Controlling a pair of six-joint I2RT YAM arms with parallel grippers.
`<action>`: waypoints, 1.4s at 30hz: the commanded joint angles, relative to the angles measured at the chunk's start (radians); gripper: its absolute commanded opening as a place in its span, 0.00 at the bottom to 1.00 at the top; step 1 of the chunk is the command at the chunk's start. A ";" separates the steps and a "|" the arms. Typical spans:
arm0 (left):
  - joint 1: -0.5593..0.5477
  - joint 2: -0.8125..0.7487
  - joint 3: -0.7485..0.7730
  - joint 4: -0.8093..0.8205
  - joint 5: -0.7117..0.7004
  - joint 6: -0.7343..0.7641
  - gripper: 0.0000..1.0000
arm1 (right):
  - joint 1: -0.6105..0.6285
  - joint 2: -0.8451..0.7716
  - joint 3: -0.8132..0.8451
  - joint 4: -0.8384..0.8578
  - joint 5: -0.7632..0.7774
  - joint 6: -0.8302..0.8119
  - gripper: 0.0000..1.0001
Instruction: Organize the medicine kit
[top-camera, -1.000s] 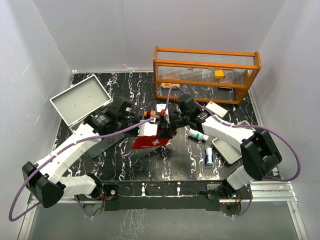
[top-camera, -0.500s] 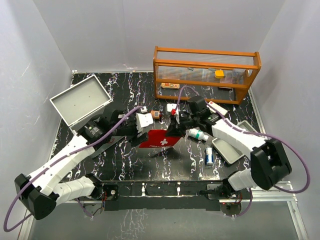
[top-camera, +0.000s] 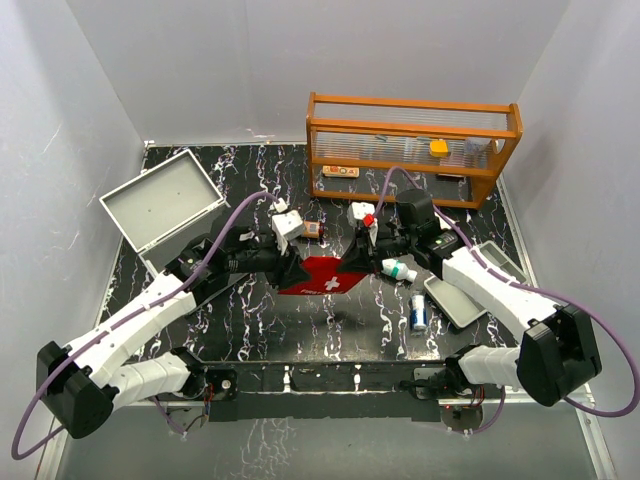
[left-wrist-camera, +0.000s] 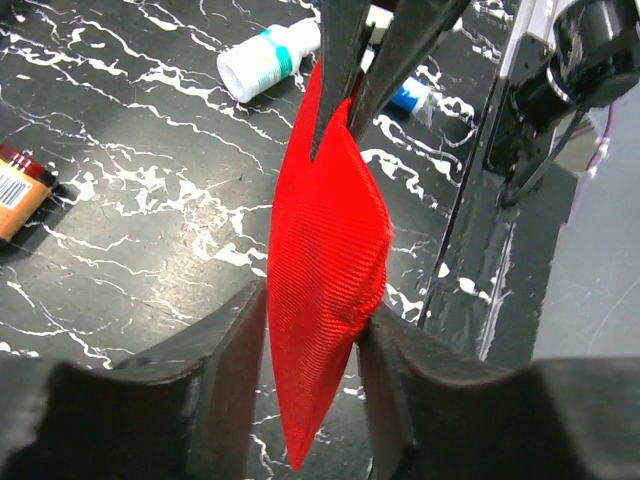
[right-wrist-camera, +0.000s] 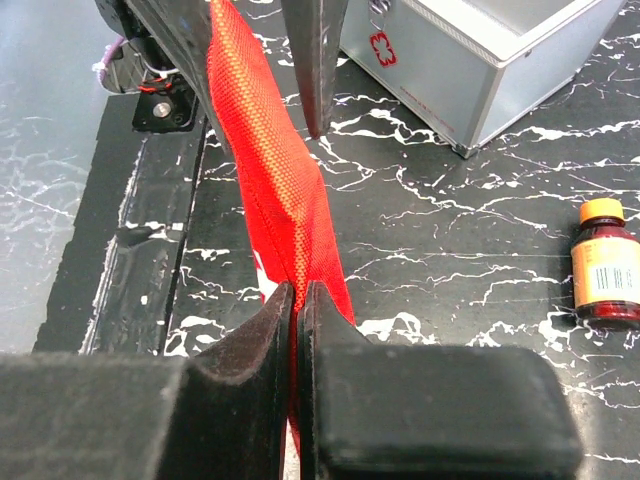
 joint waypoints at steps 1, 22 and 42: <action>-0.006 -0.008 -0.032 0.050 0.076 -0.025 0.26 | -0.006 0.004 0.047 0.075 -0.093 0.034 0.00; 0.042 0.115 0.158 -0.075 -0.232 -0.339 0.00 | -0.012 -0.162 -0.010 0.259 0.346 0.423 0.55; 0.461 0.057 0.580 -0.697 -0.721 -0.639 0.00 | -0.011 -0.230 -0.024 0.260 0.680 0.818 0.56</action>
